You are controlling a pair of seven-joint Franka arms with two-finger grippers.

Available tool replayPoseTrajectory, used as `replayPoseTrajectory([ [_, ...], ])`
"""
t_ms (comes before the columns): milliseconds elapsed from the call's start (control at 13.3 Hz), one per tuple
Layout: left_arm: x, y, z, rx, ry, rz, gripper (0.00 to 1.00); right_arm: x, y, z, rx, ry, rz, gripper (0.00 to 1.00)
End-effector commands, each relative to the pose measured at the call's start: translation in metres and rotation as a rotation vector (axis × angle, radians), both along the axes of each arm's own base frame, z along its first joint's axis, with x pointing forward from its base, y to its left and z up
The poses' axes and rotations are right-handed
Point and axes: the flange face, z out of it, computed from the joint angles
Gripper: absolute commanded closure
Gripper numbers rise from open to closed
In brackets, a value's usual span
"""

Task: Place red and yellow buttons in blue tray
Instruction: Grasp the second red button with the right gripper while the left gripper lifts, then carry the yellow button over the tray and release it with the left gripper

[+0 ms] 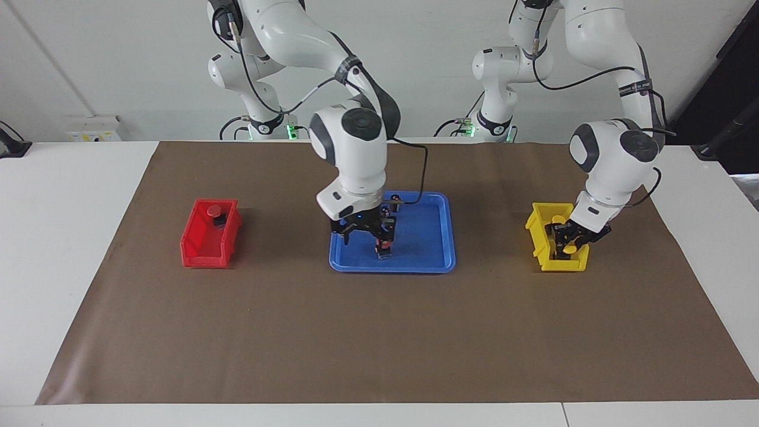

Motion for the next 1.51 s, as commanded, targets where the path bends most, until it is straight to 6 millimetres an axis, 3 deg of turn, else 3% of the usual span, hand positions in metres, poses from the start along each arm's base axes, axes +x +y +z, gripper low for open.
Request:
replayPoseTrajectory([
  [0, 0.006, -0.002, 0.052, 0.016, 0.082, 0.011, 0.99, -0.018, -0.152, 0.044, 0.017, 0.059, 0.101, 0.20],
  [151, 0.012, -0.019, 0.119, 0.017, 0.154, 0.055, 0.99, -0.052, -0.230, 0.037, 0.063, 0.091, 0.144, 0.24],
  [226, 0.014, -0.039, 0.140, 0.019, 0.156, 0.081, 0.99, -0.068, -0.263, 0.028, 0.067, 0.090, 0.173, 0.25],
  [301, 0.011, -0.069, 0.153, 0.021, 0.146, 0.060, 0.99, -0.083, -0.300, 0.014, 0.071, 0.091, 0.208, 0.26],
  [376, 0.007, -0.106, 0.152, 0.022, 0.135, 0.062, 0.99, -0.095, -0.325, 0.000, 0.078, 0.085, 0.220, 0.29],
  [602, -0.020, -0.215, 0.125, -0.074, 0.046, 0.190, 0.99, -0.117, -0.352, -0.026, 0.068, 0.039, 0.241, 0.32],
  [753, -0.033, -0.265, 0.094, -0.140, 0.038, 0.217, 0.99, -0.119, -0.359, -0.036, 0.069, 0.049, 0.246, 0.35],
  [1054, -0.061, -0.338, 0.040, -0.150, 0.032, 0.211, 0.99, -0.120, -0.354, -0.061, 0.055, 0.015, 0.240, 0.37],
  [1204, -0.068, -0.352, 0.022, -0.136, 0.049, 0.204, 0.99, -0.119, -0.353, -0.067, 0.053, 0.013, 0.242, 0.38],
  [1430, -0.073, -0.368, -0.001, -0.131, 0.051, 0.195, 0.96, -0.134, -0.351, -0.084, 0.055, 0.023, 0.245, 0.38],
])
